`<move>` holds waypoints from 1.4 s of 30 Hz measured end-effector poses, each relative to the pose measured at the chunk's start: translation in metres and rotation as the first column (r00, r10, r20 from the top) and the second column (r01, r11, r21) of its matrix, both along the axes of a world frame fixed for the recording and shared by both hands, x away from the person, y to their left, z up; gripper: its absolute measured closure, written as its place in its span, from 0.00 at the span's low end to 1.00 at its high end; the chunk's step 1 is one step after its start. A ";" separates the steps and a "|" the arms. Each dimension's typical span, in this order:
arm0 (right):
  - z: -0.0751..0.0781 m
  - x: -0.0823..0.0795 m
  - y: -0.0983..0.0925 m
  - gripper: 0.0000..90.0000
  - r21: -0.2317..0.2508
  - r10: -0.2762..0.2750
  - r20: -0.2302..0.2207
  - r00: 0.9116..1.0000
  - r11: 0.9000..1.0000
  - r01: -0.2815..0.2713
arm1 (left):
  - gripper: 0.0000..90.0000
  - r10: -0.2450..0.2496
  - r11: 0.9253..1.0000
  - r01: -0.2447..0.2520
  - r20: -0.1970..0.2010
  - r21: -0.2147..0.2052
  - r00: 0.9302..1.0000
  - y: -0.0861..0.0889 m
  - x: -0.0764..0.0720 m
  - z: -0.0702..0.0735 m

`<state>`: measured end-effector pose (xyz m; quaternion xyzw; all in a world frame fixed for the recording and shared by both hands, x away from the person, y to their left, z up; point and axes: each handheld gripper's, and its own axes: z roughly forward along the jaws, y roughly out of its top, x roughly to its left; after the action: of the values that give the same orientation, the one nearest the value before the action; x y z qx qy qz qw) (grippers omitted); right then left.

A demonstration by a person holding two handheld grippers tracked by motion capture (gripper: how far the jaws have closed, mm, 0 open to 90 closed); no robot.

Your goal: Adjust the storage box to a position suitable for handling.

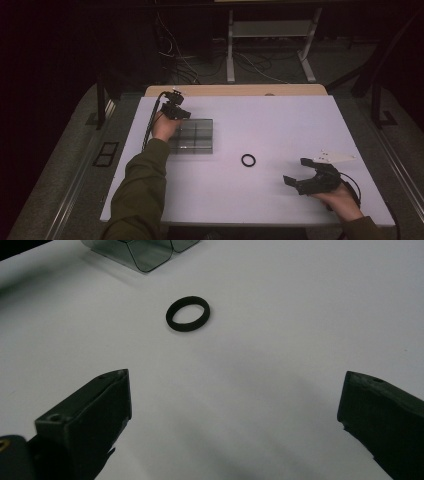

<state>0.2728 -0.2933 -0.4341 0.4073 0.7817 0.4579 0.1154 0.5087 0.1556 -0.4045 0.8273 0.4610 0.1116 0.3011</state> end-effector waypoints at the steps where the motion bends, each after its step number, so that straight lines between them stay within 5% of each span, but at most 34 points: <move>1: 0.000 0.000 0.000 0.01 0.001 0.000 0.000 1.000 1.000 0.000 | 0.99 -0.006 1.000 0.006 0.002 0.006 1.000 0.000 -0.001 0.000; 18: 0.000 0.000 0.001 0.01 -0.001 -0.001 -0.004 1.000 1.000 0.001 | 0.99 -0.022 1.000 0.022 -0.022 -0.015 0.999 0.003 -0.018 0.000; 23: 0.000 0.000 0.001 0.01 -0.001 0.000 -0.002 1.000 1.000 0.000 | 0.99 -0.014 1.000 0.014 -0.037 0.007 0.999 0.006 -0.021 -0.001; 42: -0.001 0.000 0.001 0.01 -0.004 0.005 -0.005 1.000 1.000 -0.005 | 0.99 -0.050 0.998 0.048 -0.041 -0.036 0.998 0.010 -0.046 -0.003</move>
<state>0.2726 -0.2921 -0.4349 0.4063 0.7840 0.4556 0.1129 0.4624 0.1652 -0.4076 0.8351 0.4487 0.0786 0.3083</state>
